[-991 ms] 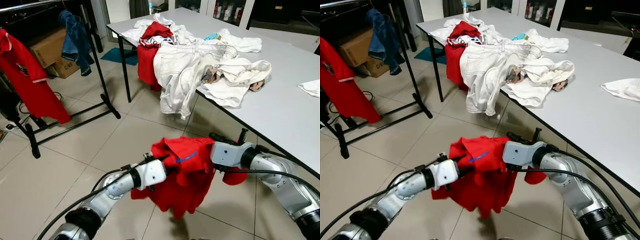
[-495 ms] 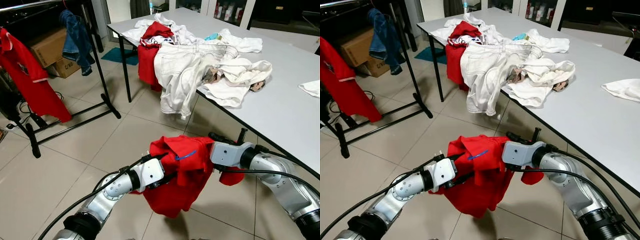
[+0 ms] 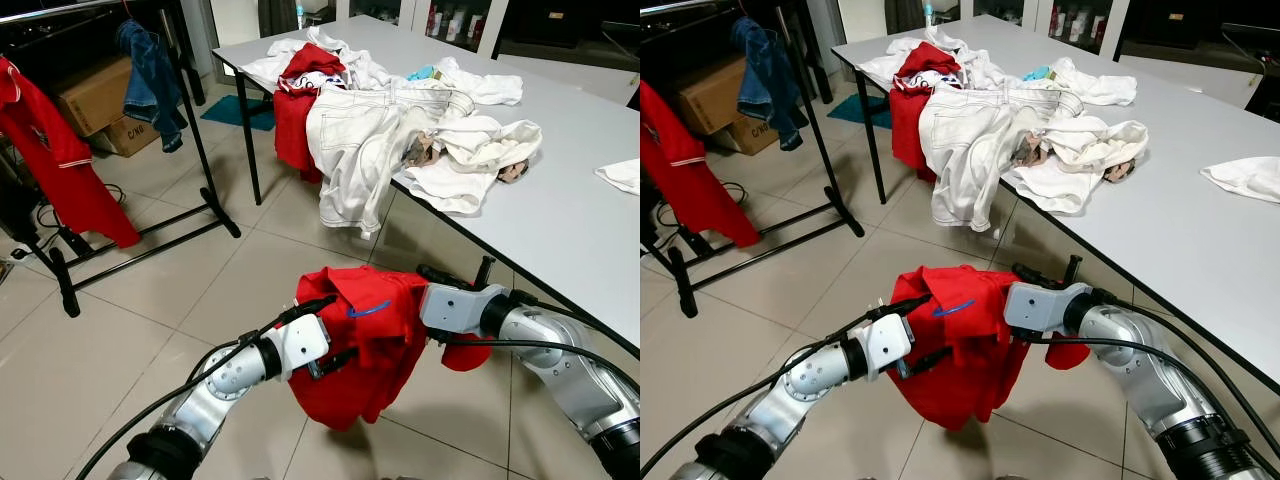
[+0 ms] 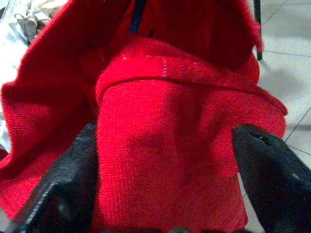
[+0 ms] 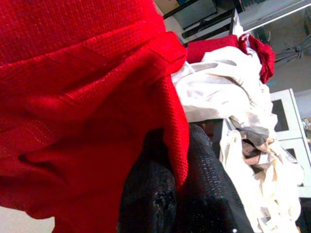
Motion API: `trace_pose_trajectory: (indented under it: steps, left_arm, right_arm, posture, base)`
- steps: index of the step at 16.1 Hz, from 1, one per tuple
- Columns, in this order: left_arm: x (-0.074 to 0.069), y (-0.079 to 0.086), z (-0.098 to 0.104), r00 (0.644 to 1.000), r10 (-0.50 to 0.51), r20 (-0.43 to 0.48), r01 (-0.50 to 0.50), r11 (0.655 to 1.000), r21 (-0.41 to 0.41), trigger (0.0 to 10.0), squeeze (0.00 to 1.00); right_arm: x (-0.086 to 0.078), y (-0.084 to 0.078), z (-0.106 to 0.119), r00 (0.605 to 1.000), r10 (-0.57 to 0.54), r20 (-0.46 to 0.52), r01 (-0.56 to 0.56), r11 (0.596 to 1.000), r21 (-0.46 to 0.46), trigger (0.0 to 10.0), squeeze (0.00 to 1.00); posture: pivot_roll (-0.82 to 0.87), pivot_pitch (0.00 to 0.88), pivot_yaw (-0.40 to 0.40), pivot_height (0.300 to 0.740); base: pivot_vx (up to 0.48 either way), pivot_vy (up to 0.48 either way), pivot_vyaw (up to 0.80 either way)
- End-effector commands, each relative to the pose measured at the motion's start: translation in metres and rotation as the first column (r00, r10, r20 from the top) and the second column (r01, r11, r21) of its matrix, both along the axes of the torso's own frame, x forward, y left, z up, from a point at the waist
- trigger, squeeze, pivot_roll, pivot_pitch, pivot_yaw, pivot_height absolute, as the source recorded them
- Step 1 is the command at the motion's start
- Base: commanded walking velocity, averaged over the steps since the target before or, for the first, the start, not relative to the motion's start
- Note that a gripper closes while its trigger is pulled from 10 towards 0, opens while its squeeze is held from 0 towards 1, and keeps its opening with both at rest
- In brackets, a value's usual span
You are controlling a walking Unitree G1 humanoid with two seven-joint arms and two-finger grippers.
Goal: Hang hanger
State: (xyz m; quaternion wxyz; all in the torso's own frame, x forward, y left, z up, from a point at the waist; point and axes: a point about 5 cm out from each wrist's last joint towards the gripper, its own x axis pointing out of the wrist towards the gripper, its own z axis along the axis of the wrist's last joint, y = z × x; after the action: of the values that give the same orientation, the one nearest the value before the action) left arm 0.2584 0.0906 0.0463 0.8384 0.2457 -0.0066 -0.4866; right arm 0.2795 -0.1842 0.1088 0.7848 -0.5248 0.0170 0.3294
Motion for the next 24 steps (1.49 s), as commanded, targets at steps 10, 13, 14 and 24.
trace_pose_trajectory:
  steps: [10, 13, 14, 24]
  left_arm:
    - [-0.002, 0.001, 0.013, 0.988, -0.033, 0.153, 0.028, 0.999, 0.033, 10.0, 0.0]
    - [-0.007, 0.009, 0.009, 0.994, 0.014, 0.112, -0.013, 1.0, -0.007, 10.0, 0.0]
    - [-0.009, 0.01, 0.007, 0.993, 0.015, 0.116, -0.015, 1.0, -0.001, 10.0, 0.0]
    - [-0.025, 0.011, 0.017, 0.991, 0.05, 0.122, -0.025, 0.98, -0.197, 10.0, 0.0]
  right_arm:
    - [0.005, -0.001, 0.007, 0.999, -0.005, 0.048, 0.004, 1.0, 0.021, 0.0, 0.0]
    - [0.005, -0.001, 0.006, 0.999, -0.007, 0.05, 0.006, 1.0, 0.019, 0.0, 0.0]
    - [0.005, -0.001, 0.006, 0.999, -0.006, 0.05, 0.006, 1.0, 0.018, 0.0, 0.0]
    - [0.008, -0.009, 0.006, 0.997, 0.018, 0.073, -0.016, 1.0, -0.025, 0.0, 0.0]
  posture:
    - [-0.11, 0.0, 0.039, 0.74]
    - [-0.11, 0.0, 0.04, 0.74]
    - [-0.11, 0.0, 0.039, 0.74]
    - [-0.1, 0.0, 0.033, 0.74]
  base:
    - [0.0, 0.0, 0.0]
    - [0.0, 0.0, 0.0]
    - [0.0, 0.0, 0.0]
    - [0.0, 0.0, 0.0]
